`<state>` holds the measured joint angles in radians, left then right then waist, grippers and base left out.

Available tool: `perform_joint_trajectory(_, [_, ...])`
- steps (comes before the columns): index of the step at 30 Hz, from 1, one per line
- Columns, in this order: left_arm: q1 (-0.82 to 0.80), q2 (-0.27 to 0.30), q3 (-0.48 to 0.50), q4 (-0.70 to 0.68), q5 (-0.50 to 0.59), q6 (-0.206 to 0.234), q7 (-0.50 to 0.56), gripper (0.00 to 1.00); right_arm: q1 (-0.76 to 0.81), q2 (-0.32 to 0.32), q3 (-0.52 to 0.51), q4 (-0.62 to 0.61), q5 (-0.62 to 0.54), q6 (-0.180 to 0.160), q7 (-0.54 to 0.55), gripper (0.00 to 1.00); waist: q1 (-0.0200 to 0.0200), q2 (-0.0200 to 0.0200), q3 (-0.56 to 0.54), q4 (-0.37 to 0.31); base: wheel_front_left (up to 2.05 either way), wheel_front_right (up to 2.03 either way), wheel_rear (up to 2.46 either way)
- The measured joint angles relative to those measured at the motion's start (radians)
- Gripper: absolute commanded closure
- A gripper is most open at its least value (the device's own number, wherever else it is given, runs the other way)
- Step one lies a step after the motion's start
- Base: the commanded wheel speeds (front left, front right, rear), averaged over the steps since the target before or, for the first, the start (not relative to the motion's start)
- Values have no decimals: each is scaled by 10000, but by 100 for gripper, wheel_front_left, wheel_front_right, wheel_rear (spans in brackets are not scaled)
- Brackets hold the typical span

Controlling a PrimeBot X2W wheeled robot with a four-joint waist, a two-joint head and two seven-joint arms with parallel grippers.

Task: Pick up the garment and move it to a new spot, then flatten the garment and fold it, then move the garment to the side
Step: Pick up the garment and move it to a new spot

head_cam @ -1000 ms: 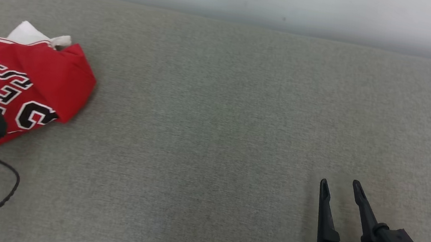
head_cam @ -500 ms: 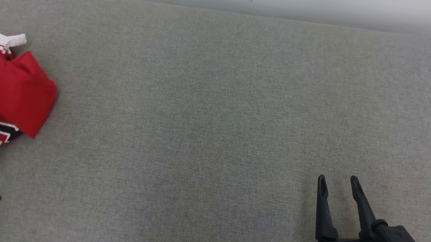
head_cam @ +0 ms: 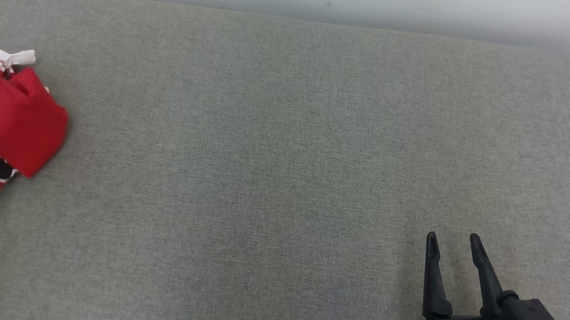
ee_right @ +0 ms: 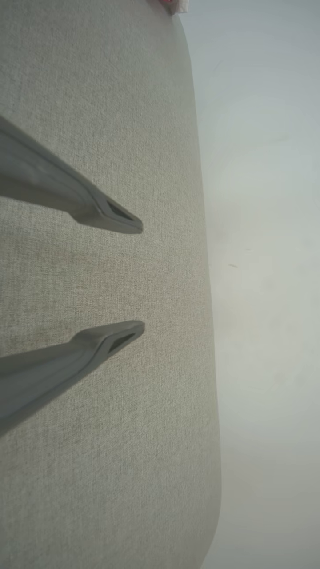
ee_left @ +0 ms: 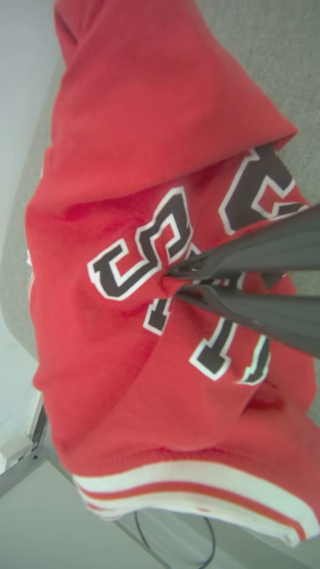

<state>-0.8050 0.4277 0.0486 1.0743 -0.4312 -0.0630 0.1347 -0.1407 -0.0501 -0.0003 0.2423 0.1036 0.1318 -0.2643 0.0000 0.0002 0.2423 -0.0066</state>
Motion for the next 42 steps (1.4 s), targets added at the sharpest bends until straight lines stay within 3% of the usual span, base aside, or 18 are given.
perform_joint_trajectory(15, [-1124,495,-629,-2165,537,-351,-2092,100,206,2,71,109,196,0,0,0,0,-1,-628,392,0,0,0])
perform_joint_trajectory(26, [-1832,594,-1114,-5010,648,-489,-2077,100,387,0,151,171,410,0,0,0,-1,-2,-890,-43,0,0,0])
perform_joint_trajectory(31, [-1879,290,-1296,-6539,458,-500,-1639,100,391,0,151,217,531,0,0,0,0,-2,-980,-480,0,0,0])
perform_joint_trajectory(42, [-1526,-809,-2084,-9336,125,-96,-665,100,394,0,215,169,794,0,0,0,0,-2,-986,-1797,0,0,0])
